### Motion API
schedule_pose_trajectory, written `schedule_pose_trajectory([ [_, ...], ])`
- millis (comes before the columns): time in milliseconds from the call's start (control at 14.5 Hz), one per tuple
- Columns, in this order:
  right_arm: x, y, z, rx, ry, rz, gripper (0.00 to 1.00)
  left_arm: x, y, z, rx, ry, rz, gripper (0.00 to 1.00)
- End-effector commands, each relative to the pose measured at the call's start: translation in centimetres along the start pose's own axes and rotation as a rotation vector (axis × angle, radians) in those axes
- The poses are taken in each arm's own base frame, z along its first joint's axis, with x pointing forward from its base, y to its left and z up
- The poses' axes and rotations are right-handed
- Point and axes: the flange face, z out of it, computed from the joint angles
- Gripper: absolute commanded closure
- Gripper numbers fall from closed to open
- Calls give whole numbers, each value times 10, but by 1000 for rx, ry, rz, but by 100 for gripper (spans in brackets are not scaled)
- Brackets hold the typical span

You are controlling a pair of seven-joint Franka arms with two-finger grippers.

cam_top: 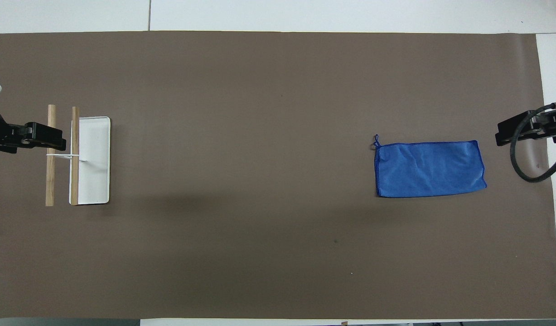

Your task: Right arm passes towel to left arm to hang

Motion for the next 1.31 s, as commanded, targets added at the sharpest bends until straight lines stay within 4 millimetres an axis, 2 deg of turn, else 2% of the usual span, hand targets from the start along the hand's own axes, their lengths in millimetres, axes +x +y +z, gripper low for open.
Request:
schedule_pose_trajectory([
  [0,-6,1,1,4,0,-15,0,-9,-3,-1,19,7,-9,0],
  [415,-6,2,0,8,5,-9,0,-9,-4,-1,19,7,-10,0],
  [553,-5,5,6,12,11,-4,0,-9,-3,-1,17,7,-9,0],
  [761,-13,4,27,12,43,-5,0,-9,-3,-1,17,7,-9,0],
  [899,-8,5,34,11,84,1,0,-9,-3,-1,17,7,-9,0],
  [1037,-15,18,72,10,149,15,0,-10,-3,-1,17,3,-9,0],
  [1106,-18,18,94,9,162,9,0,-9,-3,-1,17,7,-9,0],
  [1245,-11,20,135,10,150,3,0,-9,-3,-1,17,6,-10,0],
])
